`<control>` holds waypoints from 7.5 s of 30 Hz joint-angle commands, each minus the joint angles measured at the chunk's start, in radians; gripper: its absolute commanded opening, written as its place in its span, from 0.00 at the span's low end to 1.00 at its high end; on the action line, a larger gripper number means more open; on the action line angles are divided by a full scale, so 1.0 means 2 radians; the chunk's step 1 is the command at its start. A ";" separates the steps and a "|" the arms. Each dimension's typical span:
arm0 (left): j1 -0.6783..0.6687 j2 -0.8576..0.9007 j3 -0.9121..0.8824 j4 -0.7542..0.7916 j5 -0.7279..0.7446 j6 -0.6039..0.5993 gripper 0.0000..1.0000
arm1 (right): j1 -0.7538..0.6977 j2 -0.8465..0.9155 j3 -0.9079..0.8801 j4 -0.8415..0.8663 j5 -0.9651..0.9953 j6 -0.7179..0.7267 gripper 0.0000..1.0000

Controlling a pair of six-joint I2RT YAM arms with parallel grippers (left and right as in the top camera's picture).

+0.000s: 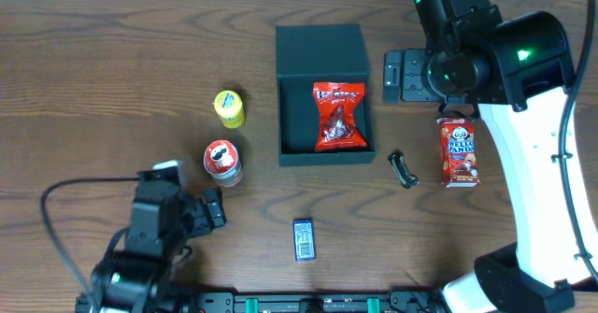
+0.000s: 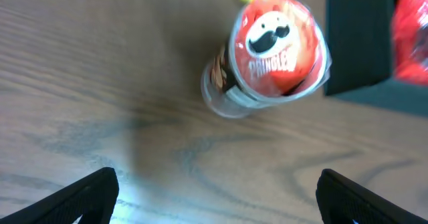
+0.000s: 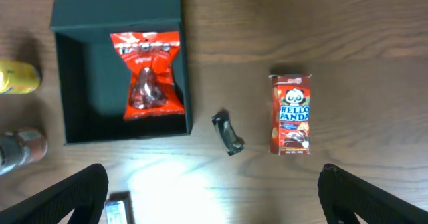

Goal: Pack container
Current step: 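Withdraw the right gripper up and to the right of the box, then move the left gripper over the Pringles can and grasp it, then lift the Pringles can and carry it into the black box, then lower the can beside the Hacks bag and release it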

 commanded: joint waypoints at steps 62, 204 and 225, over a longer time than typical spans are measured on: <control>-0.098 0.376 -0.005 0.342 -0.156 -0.019 0.70 | -0.005 -0.001 0.000 0.023 0.080 0.021 0.99; -0.146 0.860 0.890 -0.343 0.116 0.126 0.95 | -0.005 -0.001 -0.044 0.024 0.089 0.021 0.99; -0.158 0.865 0.896 -0.242 0.037 0.311 0.95 | -0.005 -0.001 -0.044 0.026 0.089 0.021 0.99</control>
